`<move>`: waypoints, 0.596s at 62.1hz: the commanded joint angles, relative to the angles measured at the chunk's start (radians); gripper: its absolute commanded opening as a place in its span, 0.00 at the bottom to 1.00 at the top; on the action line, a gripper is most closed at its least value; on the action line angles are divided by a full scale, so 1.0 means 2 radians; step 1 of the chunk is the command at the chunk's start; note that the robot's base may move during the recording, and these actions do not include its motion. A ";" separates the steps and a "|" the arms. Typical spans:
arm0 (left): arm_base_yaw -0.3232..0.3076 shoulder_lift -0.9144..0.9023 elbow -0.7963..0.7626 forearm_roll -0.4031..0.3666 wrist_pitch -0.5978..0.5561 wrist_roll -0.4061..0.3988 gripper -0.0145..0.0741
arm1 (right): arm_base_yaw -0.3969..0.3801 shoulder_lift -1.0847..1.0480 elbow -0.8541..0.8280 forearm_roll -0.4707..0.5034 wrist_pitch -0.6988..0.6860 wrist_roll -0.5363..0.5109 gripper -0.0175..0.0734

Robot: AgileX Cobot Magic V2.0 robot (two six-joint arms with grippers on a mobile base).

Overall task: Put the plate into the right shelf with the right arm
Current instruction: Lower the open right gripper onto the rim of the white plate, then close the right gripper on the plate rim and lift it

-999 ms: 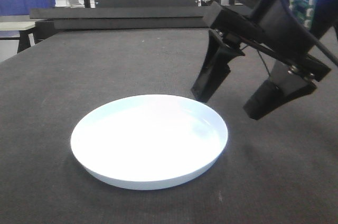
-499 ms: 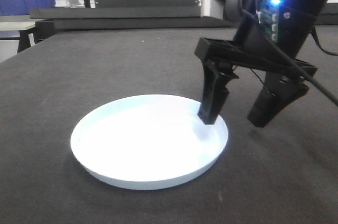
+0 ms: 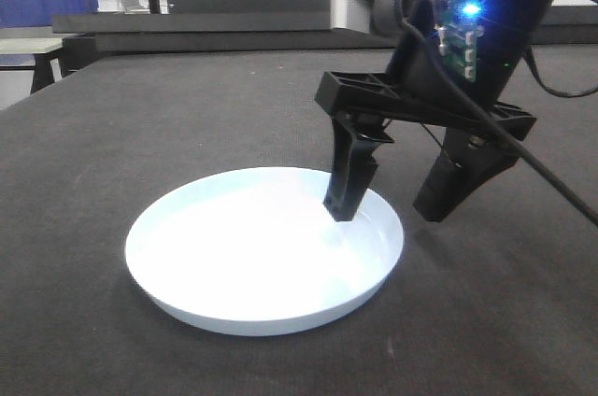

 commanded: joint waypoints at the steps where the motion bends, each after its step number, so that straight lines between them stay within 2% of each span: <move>1: 0.000 -0.003 0.005 -0.003 -0.042 -0.001 0.11 | 0.000 -0.020 -0.016 0.005 -0.017 0.003 0.89; 8: 0.000 -0.003 0.005 -0.003 -0.042 -0.001 0.11 | 0.000 -0.020 -0.016 -0.007 -0.020 0.019 0.84; 29: 0.000 -0.003 0.005 -0.003 -0.042 -0.001 0.11 | 0.000 -0.011 -0.016 -0.009 -0.025 0.021 0.63; 37: 0.000 -0.003 0.005 -0.003 -0.042 -0.001 0.11 | 0.000 0.001 -0.016 -0.008 -0.017 0.021 0.59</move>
